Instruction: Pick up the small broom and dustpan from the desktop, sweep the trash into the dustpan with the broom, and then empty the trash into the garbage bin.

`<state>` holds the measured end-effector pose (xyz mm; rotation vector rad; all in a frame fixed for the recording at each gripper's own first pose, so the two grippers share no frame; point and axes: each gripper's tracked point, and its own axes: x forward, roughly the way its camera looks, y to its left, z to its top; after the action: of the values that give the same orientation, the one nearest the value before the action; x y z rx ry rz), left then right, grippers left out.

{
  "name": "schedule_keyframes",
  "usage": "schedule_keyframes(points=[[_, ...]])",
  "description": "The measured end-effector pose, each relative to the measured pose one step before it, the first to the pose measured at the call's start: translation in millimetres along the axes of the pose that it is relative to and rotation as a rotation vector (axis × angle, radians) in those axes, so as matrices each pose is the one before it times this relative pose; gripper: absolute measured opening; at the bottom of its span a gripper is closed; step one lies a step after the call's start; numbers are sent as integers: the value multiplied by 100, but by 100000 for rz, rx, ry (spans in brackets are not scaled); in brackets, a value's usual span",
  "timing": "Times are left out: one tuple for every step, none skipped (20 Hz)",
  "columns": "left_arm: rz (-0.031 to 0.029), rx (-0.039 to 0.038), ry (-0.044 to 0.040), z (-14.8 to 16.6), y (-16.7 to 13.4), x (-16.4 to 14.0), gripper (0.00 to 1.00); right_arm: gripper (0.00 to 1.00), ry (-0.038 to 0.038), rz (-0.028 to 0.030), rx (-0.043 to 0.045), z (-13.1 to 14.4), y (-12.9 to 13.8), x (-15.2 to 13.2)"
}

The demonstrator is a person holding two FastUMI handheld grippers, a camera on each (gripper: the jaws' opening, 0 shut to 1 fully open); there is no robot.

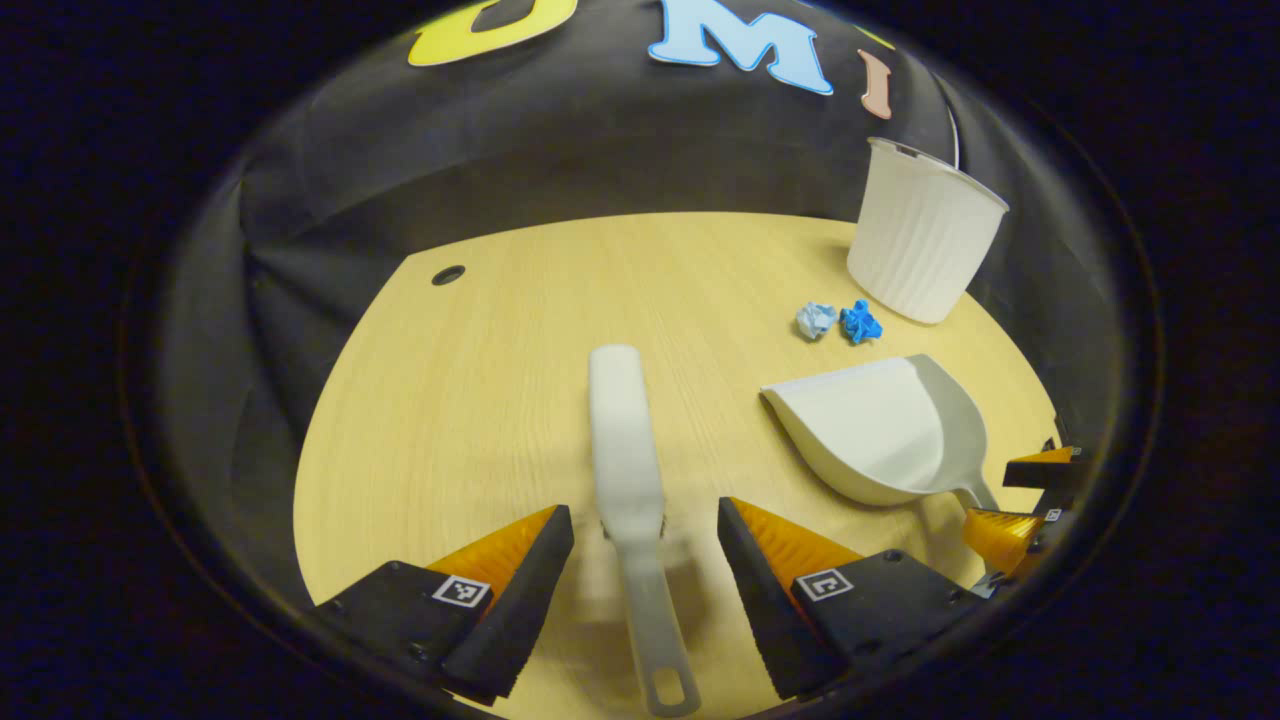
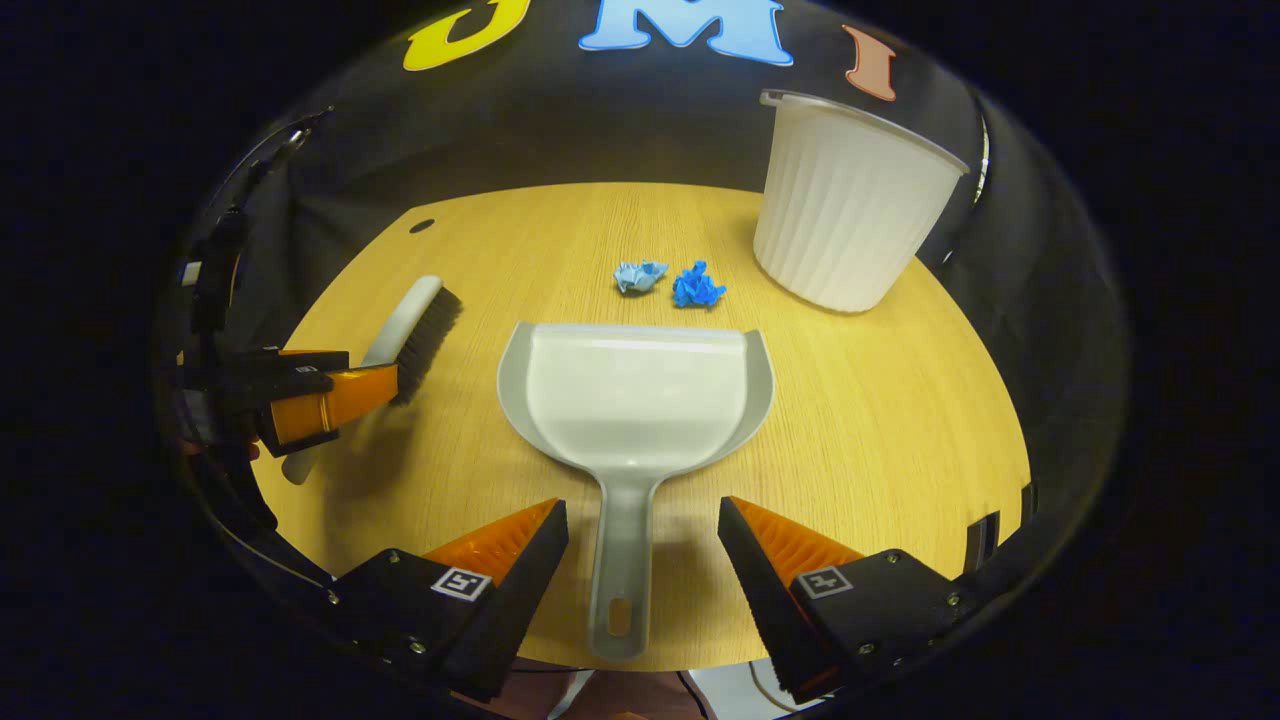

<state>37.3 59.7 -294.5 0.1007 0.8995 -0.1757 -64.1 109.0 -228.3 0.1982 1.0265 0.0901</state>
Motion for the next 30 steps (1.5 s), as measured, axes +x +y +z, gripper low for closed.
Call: schedule_keyframes(points=[[74, -571, 1449, -280, -61, 522, 95, 95, 2811, 404, -605, -352, 339, 713], [-97, -320, 1733, -212, 50, 355, 97, 95, 2586, 336, -882, -242, 142, 593], [37, 20, 1451, -270, 6, 435, 94, 95, 1782, 514, -622, -694, 36, -191], [124, 326, 1163, 8, 40, 459, 95, 95, 1047, 272, -239, 124, -84, -82], [-41, 553, 858, -132, 34, 443, 95, 95, 833, -26, -266, -136, 87, -145], [-163, 677, 803, -29, 65, 274, 95, 95, 437, 277, -192, 185, 22, -65], [87, 649, 751, 104, 48, 334, 94, 89, 490, 220, -76, 116, 22, 319], [519, 474, 486, 66, 99, 143, 85, 85, 533, 1627, -86, 342, 222, 261], [354, 529, 394, 133, -22, 415, 81, 83, 911, 358, -136, -78, 29, 421], [1098, 606, 232, 58, 222, 114, 79, 80, 548, 829, -299, 269, -76, 186], [398, 30, 29, 75, 157, 153, 78, 78, 141, 510, -430, -20, 62, 79], [-230, 98, 531, 39, -101, 61, 74, 78, -172, -553, -958, 201, -313, 148], [91, 173, 614, -184, -37, 31, 64, 65, -672, 390, -492, 90, -108, -7], [908, -392, -34, 87, 92, 11, 58, 59, 385, 372, -333, 144, -58, -39], [-91, -33, 133, -31, -89, 234, 58, 59, -197, 498, -297, -121, 23, 170], [1333, 233, 209, -91, 238, -90, 61, 59, -215, 132, -230, 314, -173, 101], [-3, -107, 10, 165, -4, 237, 60, 50, -834, -1370, -275, -117, -324, -223], [510, 410, 380, 8, -75, -111, 55, 42, -181, 176, -344, 88, -200, 11], [-340, 604, -144, 168, -40, 268, 56, 40, -67, 384, 84, -117, 41, 101], [-94, 413, 79, 140, -17, 28, 54, 41, -455, 74, -238, 149, -211, 10], [-54, 834, 78, 122, 51, 185, 51, 34, -493, -515, -171, -162, -436, -218], [174, 914, 294, 138, 64, -34, 51, 35, 36, 330, -1130, 189, -209, 880], [-363, 538, 218, 220, -96, 73, 51, 35, -382, 336, -791, -44, -217, -765], [-872, 313, 381, 242, -240, 29, 51, 34, -8, 448, -647, 45, -298, -35], [-705, 361, 213, 245, -391, 269, 49, 34, -8, 535, -964, -106, -325, 152], [-585, 754, 568, 312, -328, 341, 49, 35, 8, 584, -1145, -163, -357, -50], [-295, 1005, 155, 313, -176, 265, 46, 35, -193, 735, -715, 35, -443, -156], [-260, 1013, 230, 437, -127, 169, 46, 34, -148, 1007, -942, -85, -369, -140], [-520, 890, 200, 329, -123, 103, 46, 35, 13, 1039, -934, 54, -492, -143], [-577, 904, 146, 479, -297, 305, 46, 35, -31, 944, -832, 73, -501, -88]])
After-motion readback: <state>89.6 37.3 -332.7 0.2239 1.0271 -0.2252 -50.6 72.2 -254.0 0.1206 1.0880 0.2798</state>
